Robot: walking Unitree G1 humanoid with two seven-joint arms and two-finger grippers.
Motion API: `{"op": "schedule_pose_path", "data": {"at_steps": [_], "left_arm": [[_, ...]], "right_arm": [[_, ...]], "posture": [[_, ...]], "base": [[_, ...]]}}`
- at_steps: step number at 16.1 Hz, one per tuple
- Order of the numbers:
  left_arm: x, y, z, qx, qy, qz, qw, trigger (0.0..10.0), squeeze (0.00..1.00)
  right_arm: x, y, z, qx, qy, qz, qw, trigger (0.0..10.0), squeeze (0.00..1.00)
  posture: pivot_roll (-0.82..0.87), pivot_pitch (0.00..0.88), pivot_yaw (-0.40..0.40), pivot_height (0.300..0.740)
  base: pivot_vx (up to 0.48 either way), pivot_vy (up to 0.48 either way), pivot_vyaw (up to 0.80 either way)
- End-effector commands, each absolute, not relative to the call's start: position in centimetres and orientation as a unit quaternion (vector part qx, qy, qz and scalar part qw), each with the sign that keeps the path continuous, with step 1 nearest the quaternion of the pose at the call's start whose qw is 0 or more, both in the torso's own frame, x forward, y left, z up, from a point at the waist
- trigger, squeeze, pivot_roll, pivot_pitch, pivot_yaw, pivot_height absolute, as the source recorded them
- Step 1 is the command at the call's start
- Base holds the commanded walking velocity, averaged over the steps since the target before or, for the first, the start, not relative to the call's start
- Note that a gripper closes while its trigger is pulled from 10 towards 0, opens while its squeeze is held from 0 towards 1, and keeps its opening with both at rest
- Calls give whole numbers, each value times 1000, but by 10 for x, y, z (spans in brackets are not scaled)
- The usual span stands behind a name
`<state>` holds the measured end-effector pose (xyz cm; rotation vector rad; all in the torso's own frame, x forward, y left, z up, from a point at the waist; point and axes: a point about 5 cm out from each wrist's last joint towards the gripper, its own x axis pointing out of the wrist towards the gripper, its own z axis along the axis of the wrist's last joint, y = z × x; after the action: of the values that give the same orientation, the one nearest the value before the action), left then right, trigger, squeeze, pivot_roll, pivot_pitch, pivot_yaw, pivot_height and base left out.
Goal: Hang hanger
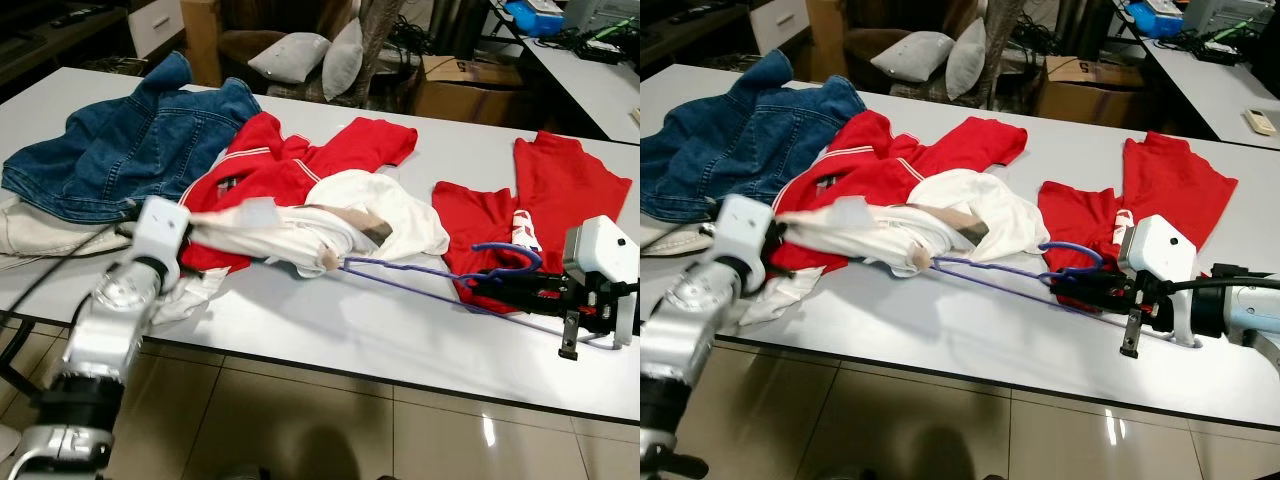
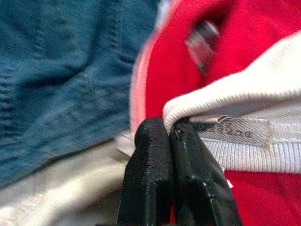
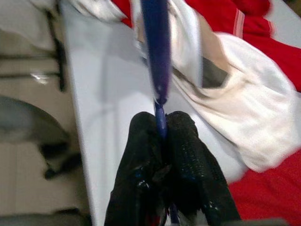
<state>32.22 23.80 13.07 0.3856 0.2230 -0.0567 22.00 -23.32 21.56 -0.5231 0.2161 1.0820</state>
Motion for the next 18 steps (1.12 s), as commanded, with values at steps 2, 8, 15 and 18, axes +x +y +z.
{"op": "schedule_pose_path", "data": {"at_steps": [2, 8, 15, 18], "left_arm": [[322, 247, 130, 179, 119, -33, 976, 10000, 1000], [319, 230, 143, 156, 101, -127, 974, 10000, 1000], [290, 262, 214, 229, 85, -310, 919, 10000, 1000], [288, 238, 228, 173, 32, -368, 913, 10000, 1000]], "right_arm": [[228, -232, 228, -228, 67, 476, 847, 10000, 0], [236, -232, 201, -301, 128, 450, 831, 10000, 0], [226, -213, 179, -289, 190, 524, 778, 10000, 0], [220, -208, 194, -229, 165, 561, 779, 10000, 0]], "posture": [[-17, 0, -35, 740], [-12, 0, -34, 740], [11, 0, -45, 740], [14, 0, -47, 740]], "base": [[0, 0, 0], [0, 0, 0], [0, 0, 0], [0, 0, 0]]}}
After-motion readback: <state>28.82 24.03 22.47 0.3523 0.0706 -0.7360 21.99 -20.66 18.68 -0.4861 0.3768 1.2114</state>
